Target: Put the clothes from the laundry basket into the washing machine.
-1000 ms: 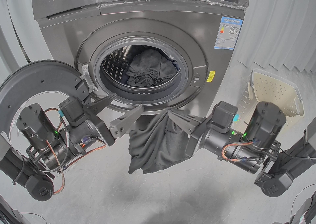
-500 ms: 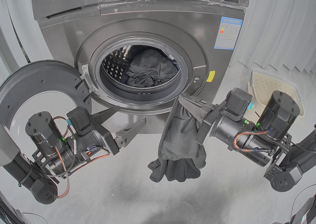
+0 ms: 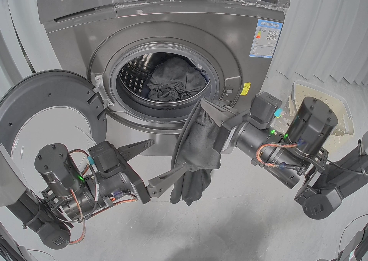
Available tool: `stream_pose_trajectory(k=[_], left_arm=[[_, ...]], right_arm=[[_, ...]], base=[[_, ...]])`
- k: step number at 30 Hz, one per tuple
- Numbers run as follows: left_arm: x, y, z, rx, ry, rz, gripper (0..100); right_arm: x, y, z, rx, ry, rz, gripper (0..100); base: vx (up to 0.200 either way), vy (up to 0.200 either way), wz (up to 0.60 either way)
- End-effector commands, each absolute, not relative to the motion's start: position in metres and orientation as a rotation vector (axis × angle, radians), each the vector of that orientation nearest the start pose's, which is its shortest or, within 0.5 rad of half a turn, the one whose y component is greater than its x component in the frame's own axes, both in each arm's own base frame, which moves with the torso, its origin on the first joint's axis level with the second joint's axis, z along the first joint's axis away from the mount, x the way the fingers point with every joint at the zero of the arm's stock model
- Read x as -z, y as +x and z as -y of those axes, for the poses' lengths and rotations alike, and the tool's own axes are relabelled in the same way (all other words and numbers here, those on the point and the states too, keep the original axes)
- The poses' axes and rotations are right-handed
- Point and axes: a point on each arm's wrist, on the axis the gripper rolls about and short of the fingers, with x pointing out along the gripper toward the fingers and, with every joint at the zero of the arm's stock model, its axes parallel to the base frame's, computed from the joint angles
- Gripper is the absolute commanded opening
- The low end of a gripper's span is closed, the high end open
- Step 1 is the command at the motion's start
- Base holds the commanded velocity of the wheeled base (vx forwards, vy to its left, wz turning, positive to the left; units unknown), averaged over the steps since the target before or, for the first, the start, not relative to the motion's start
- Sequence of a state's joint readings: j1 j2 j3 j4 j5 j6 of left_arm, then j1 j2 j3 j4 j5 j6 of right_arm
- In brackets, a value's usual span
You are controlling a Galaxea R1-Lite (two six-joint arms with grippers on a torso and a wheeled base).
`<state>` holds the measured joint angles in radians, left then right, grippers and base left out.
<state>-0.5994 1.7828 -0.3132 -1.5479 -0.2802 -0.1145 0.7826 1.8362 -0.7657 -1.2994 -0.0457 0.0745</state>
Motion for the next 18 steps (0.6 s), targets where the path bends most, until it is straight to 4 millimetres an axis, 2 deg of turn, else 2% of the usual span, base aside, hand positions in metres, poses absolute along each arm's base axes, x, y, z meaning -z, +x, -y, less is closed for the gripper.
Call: stream_pose_trajectory(k=[1, 9, 14, 18], left_arm=[[-0.136, 0.210, 0.166, 0.923, -0.119, 0.045, 100], [-0.121, 0.236, 0.190, 0.928, -0.114, 0.029, 100], [-0.111, 0.252, 0.199, 0.917, -0.113, 0.021, 100], [-0.112, 0.264, 0.207, 0.886, -0.121, 0.050, 100]], right_arm=[[-0.188, 0.241, -0.244, -0.747, 0.161, 0.166, 0], [-0.193, 0.238, -0.258, -0.745, 0.203, 0.181, 0], [-0.194, 0.238, -0.259, -0.747, 0.206, 0.185, 0], [-0.195, 0.238, -0.258, -0.747, 0.207, 0.188, 0]], base=[[0.000, 0.000, 0.00], [0.000, 0.000, 0.00], [0.000, 0.000, 0.00], [0.000, 0.000, 0.00]])
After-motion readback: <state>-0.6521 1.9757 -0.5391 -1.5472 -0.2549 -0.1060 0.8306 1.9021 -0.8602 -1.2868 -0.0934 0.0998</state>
